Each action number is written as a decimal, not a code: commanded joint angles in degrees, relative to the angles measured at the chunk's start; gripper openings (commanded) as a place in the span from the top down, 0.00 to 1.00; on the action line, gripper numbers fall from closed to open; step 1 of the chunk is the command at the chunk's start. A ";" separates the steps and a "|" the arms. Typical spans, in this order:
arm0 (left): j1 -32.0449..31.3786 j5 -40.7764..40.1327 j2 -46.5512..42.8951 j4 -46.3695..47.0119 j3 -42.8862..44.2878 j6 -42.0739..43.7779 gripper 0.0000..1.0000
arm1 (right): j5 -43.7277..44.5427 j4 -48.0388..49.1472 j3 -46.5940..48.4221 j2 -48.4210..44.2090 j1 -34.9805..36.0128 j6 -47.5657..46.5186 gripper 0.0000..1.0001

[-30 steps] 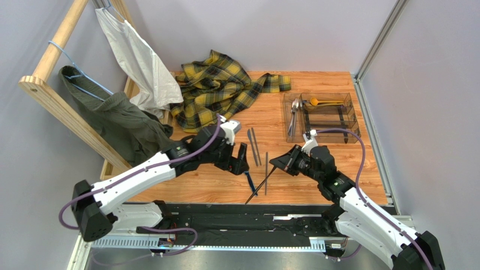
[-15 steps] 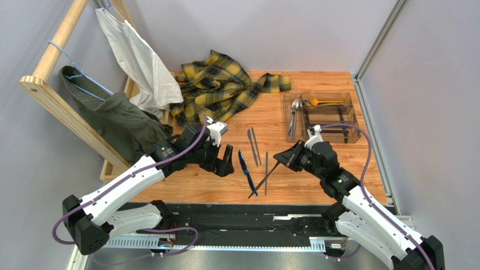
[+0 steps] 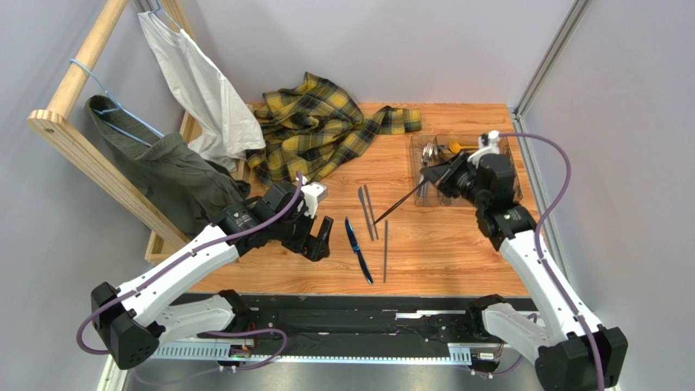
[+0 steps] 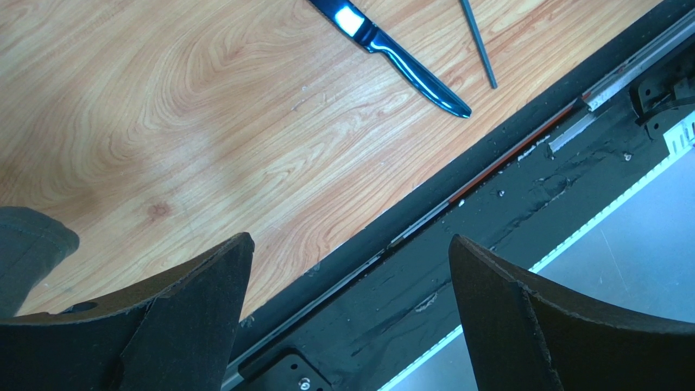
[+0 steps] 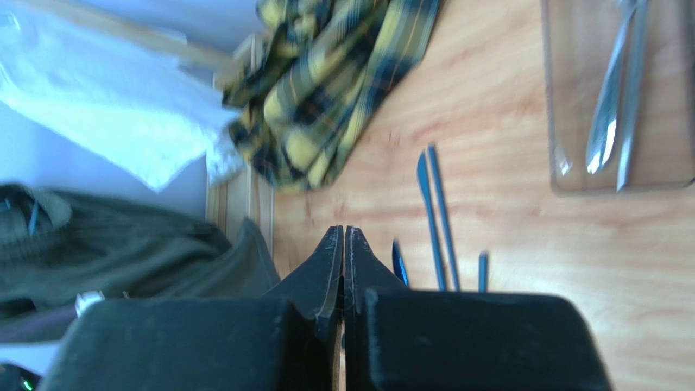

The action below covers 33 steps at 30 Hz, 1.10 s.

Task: Sort the eating utensils into containers
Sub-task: Place the knife in the storage box.

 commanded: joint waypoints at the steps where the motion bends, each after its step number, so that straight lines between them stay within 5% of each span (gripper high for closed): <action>1: 0.35 0.93 -2.85 0.99 -1.93 -0.05 0.02 | -4.00 0.24 8.81 3.33 -9.54 -2.46 1.00; 15: 0.35 -0.03 -7.34 1.43 -2.91 -1.02 0.02 | -2.95 0.85 19.90 16.68 -30.45 -3.52 1.00; 33: 0.35 -1.71 -8.92 1.08 -2.99 -1.28 0.02 | 2.67 3.23 27.47 39.09 -34.96 1.49 1.00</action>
